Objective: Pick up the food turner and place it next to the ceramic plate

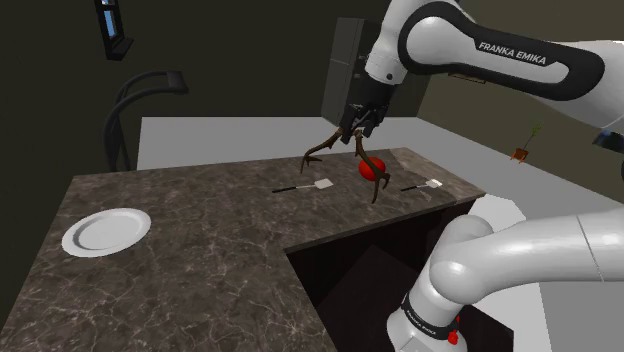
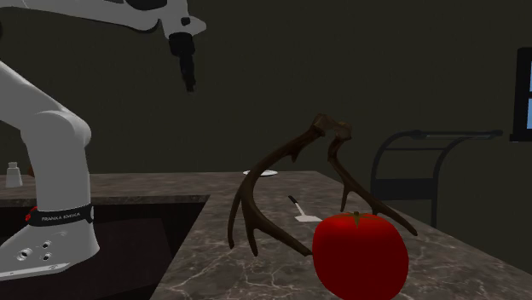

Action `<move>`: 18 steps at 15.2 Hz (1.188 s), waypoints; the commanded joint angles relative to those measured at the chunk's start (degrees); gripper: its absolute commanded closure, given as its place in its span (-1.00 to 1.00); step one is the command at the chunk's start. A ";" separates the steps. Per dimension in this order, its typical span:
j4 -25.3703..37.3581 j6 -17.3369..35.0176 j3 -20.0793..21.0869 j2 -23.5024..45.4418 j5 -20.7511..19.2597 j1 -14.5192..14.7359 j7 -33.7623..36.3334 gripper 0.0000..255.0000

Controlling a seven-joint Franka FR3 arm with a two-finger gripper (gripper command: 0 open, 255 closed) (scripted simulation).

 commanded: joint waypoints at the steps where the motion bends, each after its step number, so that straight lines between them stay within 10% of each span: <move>1: 0.00 0.00 0.00 0.00 0.00 0.00 0.00 -1.00; 18: -2.40 22.71 -26.08 21.92 -5.18 8.41 -46.07 -1.00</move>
